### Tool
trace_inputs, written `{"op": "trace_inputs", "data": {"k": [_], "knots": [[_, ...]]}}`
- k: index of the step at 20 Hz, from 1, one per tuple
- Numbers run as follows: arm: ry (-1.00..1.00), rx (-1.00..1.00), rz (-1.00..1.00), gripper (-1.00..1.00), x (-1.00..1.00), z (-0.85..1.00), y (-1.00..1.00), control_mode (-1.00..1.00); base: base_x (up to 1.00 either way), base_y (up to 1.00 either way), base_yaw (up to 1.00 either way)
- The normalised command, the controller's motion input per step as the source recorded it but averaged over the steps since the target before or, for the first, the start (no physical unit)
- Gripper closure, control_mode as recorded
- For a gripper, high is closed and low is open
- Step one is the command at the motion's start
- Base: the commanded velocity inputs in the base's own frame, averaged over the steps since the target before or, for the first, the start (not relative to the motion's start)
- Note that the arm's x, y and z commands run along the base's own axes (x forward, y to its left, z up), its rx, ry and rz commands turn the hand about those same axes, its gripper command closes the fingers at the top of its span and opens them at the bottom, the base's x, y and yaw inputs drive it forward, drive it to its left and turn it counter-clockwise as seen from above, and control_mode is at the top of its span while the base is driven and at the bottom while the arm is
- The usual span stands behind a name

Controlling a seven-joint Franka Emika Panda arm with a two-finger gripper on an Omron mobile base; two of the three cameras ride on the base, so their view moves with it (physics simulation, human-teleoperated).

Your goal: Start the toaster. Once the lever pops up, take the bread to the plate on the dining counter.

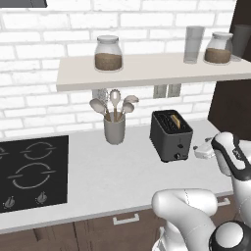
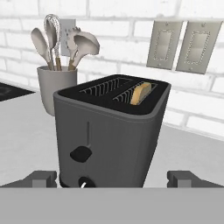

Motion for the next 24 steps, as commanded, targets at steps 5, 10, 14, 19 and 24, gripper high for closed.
{"op": "trace_inputs", "data": {"k": [5, 10, 14, 19, 24], "knots": [[0.00, 0.00, 0.00, -1.00, 0.00, 0.05, 0.00, -1.00, 0.00, 0.00, 0.00], [0.00, 0.01, 0.00, -1.00, 0.00, 0.11, 0.00, -1.00, 0.00, 0.00, 0.00], [0.00, 0.00, 0.00, -1.00, 0.00, 0.11, 0.00, -1.00, 0.00, 0.00, 0.00], [0.00, 0.00, 0.00, -1.00, 0.00, 0.07, 0.00, -1.00, 0.00, 0.00, 0.00], [0.00, 0.00, 0.00, -1.00, 0.00, 0.00, 0.00, -1.00, 0.00, 0.00, 0.00]]}}
